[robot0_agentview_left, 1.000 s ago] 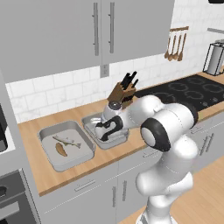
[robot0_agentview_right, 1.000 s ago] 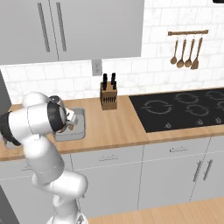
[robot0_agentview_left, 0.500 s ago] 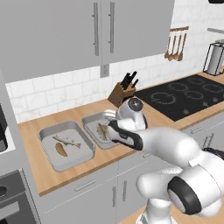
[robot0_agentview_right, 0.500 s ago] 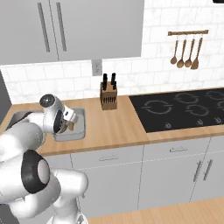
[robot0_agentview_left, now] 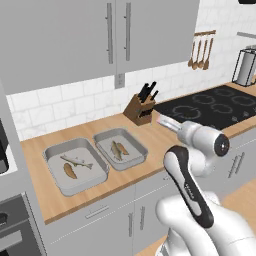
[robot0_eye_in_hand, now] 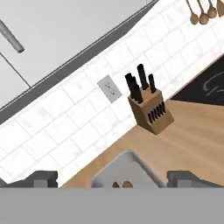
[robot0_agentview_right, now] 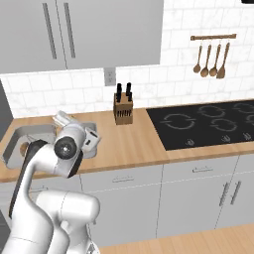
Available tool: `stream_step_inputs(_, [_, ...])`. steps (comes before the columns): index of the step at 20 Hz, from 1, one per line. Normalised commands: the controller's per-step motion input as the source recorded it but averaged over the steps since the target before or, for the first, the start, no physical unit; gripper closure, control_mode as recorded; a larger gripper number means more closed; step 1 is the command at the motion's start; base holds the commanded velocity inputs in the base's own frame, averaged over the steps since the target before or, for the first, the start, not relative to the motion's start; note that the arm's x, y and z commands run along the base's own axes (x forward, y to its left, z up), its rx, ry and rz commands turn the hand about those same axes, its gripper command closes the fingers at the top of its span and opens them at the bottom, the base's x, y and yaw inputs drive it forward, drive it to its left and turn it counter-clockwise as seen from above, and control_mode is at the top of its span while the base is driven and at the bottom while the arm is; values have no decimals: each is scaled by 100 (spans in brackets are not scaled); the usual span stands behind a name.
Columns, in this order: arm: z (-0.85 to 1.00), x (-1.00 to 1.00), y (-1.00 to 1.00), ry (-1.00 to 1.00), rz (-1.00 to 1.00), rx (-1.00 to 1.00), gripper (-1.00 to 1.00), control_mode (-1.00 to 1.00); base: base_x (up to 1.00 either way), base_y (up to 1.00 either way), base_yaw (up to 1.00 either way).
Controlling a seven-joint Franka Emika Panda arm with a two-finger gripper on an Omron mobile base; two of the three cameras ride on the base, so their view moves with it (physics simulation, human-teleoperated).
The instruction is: Place one sweet potato and one fish in each tupperware on the nearby counter, to pack two identical lunches.
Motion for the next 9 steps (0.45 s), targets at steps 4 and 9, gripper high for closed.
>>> stream_step_inputs(4, [100,-69,-31,-33,-10,10,-100,-100,0,0,0])
stream_step_inputs(9, [89,-8,42,-2,0,-17,-100,-100,0,0,0])
